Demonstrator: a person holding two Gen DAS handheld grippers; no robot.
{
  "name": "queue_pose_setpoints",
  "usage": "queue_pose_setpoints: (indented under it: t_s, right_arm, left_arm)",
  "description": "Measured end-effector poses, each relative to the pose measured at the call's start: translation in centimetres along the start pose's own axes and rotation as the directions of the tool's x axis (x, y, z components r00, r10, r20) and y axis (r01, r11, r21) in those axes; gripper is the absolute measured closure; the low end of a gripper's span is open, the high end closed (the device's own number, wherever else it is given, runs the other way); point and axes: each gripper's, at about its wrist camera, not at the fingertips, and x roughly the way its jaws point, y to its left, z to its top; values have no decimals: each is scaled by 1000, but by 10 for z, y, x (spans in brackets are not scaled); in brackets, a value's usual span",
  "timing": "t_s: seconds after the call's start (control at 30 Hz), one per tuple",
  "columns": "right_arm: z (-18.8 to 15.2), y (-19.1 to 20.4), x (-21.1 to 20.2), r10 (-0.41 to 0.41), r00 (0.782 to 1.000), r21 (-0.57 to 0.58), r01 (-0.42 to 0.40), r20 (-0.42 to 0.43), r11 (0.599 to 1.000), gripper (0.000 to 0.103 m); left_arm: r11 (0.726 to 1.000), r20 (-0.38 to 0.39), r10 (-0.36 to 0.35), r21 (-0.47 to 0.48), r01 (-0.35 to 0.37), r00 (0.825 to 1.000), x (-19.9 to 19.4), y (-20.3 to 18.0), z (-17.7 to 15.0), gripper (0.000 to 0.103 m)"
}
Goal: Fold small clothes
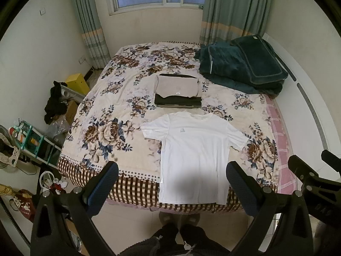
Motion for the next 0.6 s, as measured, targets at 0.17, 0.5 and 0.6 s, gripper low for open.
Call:
queue_pose_setpoints:
  t_s: [0.17, 0.5, 0.6]
  right_arm:
    - [0, 1, -1, -1, 1000, 0, 1, 0, 1000, 0]
    - [-2, 2, -1, -2, 1000, -2, 2, 4, 1000, 0]
    - [-1, 3, -2, 0, 1000, -3, 0, 4, 1000, 0]
  left_arm:
    - [1000, 1, -2, 1, 2, 1000, -2, 0, 1, 0]
    - [1000, 5, -1, 0, 1, 1000, -2, 0, 2, 0]
    - [1000, 6, -3, -2, 3, 1000, -2, 1, -1, 0]
